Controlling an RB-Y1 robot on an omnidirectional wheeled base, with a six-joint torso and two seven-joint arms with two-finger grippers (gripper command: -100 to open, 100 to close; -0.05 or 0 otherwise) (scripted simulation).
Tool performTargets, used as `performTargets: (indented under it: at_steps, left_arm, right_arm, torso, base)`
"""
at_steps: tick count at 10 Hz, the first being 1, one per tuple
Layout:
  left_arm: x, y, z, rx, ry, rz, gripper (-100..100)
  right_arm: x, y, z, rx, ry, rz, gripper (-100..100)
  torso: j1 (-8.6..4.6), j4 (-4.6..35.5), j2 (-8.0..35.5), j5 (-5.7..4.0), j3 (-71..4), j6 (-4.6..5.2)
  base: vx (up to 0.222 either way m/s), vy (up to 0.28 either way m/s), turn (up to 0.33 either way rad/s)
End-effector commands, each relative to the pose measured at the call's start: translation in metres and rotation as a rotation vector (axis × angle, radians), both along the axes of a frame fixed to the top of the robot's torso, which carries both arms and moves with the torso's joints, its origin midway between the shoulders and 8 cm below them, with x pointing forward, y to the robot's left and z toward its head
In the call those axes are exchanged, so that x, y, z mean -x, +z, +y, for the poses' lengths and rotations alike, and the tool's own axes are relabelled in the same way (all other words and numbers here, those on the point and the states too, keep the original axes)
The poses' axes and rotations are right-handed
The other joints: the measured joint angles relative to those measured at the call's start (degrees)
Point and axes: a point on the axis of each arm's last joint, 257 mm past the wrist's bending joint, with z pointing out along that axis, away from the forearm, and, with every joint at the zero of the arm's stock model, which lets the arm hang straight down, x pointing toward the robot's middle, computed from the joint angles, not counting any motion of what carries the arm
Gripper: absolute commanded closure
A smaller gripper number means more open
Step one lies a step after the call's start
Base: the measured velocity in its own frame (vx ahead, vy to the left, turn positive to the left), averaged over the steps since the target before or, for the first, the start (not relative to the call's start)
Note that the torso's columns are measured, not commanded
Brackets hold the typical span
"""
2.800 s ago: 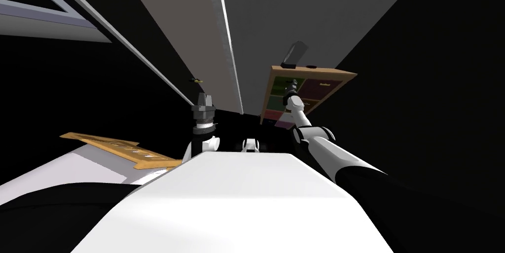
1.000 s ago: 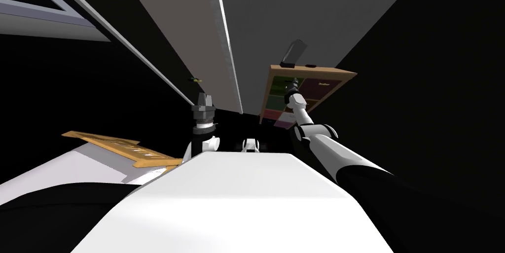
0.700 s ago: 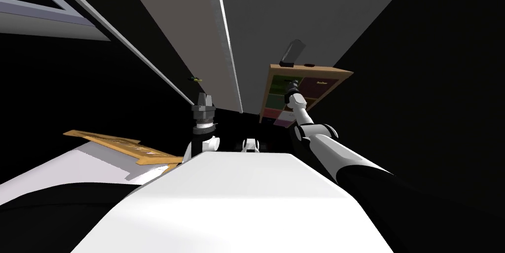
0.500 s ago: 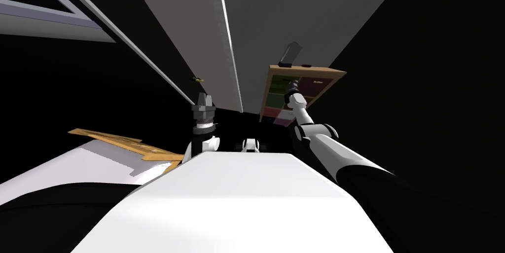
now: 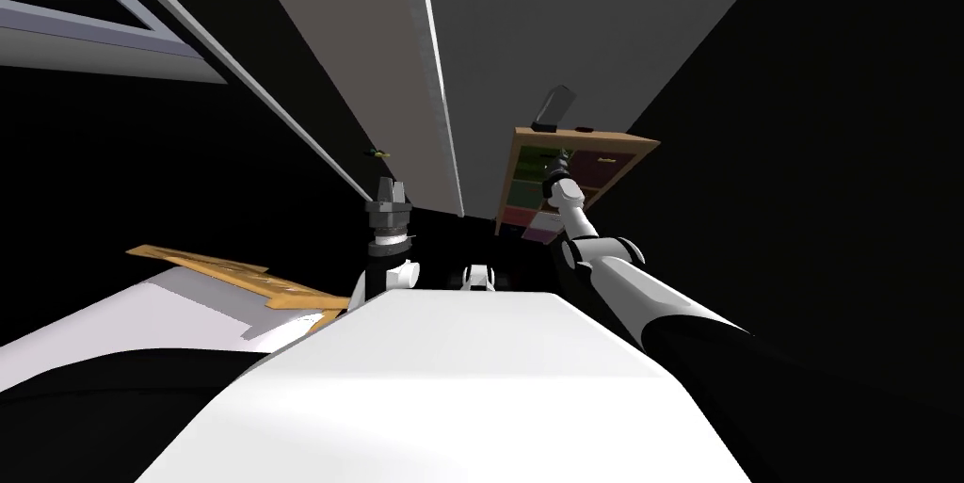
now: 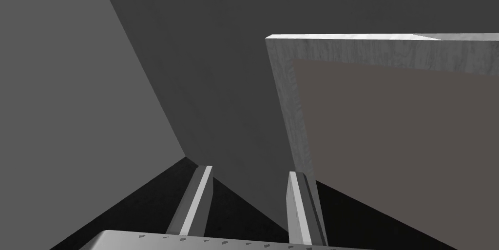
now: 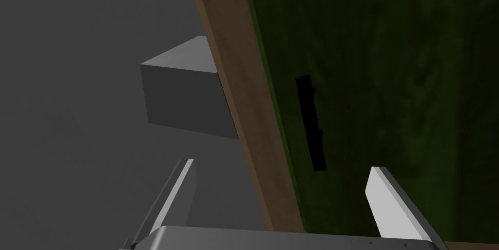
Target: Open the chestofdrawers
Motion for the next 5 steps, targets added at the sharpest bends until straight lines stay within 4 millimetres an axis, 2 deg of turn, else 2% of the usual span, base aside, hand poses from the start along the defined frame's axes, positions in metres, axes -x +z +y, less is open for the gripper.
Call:
performTargets:
  at_steps: [1,3,4,5]
  left_arm:
    - [0.0000,0.0000,0.0000,0.000,0.000,0.000,0]
    - [0.0000,0.0001,0.0000,0.000,0.000,0.000,0]
    - [-0.0001,0.0000,-0.0001,0.000,0.000,0.000,0]
    - [-0.0001,0.0001,-0.0001,0.000,0.000,0.000,0]
  right_arm:
    - [0.0016,-0.0050,0.0004,0.000,-0.005,0.003,-100]
    - [-0.0015,0.0037,-0.0077,-0.002,-0.007,0.003,-100]
    - [-0.0006,-0.0002,-0.0042,0.000,-0.007,0.003,-100]
    - [-0.0009,0.0003,-0.0046,-0.001,-0.006,0.003,100]
  torso:
    - [0.12,0.12,0.35,0.04,0.23,0.01]
    - [0.30,0.24,0.77,0.10,0.49,0.01]
    - [0.30,0.25,0.67,0.12,0.45,0.00]
    - [0.27,0.20,0.62,0.09,0.40,0.00]
  base:
    - [0.174,-0.070,0.033]
    - [0.084,-0.029,0.014]
    - [0.052,-0.015,0.007]
    - [0.008,-0.002,0.000]
